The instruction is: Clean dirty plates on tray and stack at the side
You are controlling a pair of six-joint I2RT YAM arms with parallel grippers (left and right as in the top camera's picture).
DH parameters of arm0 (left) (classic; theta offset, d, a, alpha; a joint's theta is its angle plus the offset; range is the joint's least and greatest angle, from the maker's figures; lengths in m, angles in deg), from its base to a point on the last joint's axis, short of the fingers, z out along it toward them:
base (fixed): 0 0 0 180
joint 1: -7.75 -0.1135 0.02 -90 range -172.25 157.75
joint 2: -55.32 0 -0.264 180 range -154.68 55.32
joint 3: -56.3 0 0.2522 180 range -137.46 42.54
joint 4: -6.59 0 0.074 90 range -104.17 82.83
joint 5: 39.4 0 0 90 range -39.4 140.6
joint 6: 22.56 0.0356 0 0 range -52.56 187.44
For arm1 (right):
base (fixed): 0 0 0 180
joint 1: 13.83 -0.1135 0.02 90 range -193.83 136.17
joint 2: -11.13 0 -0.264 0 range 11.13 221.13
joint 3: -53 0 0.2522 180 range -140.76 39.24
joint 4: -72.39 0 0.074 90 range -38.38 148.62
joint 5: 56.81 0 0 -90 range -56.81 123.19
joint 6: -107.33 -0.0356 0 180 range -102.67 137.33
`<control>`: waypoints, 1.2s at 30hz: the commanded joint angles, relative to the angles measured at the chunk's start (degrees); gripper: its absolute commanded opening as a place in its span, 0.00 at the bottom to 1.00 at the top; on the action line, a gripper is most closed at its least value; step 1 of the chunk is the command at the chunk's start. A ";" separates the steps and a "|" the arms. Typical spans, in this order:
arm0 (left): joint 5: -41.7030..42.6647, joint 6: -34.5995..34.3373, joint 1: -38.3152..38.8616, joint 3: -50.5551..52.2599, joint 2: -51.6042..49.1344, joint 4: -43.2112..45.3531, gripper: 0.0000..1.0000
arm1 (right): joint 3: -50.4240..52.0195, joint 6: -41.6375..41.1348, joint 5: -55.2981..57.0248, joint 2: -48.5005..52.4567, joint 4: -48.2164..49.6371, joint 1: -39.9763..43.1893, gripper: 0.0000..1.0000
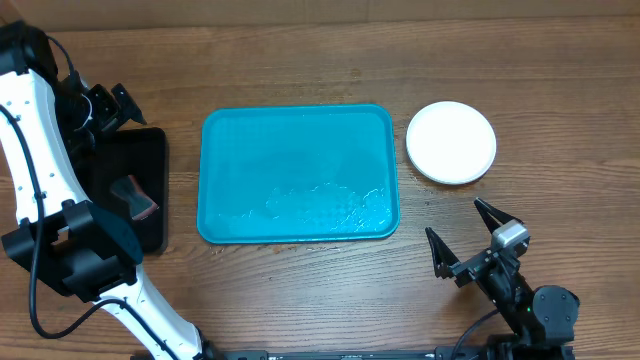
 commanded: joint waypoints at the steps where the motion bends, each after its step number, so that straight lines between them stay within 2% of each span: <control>1: 0.44 0.66 0.13 -0.17 0.66 0.07 1.00 | 2.45 -0.24 2.45 -0.59 3.13 -0.35 1.00; 11: 0.44 0.63 0.13 -0.17 0.66 0.07 1.00 | 2.40 -0.13 14.49 -0.59 1.68 -1.40 1.00; 36: 0.44 0.66 0.13 -0.17 0.66 0.07 1.00 | 2.38 -0.02 13.42 -0.57 1.77 -1.29 1.00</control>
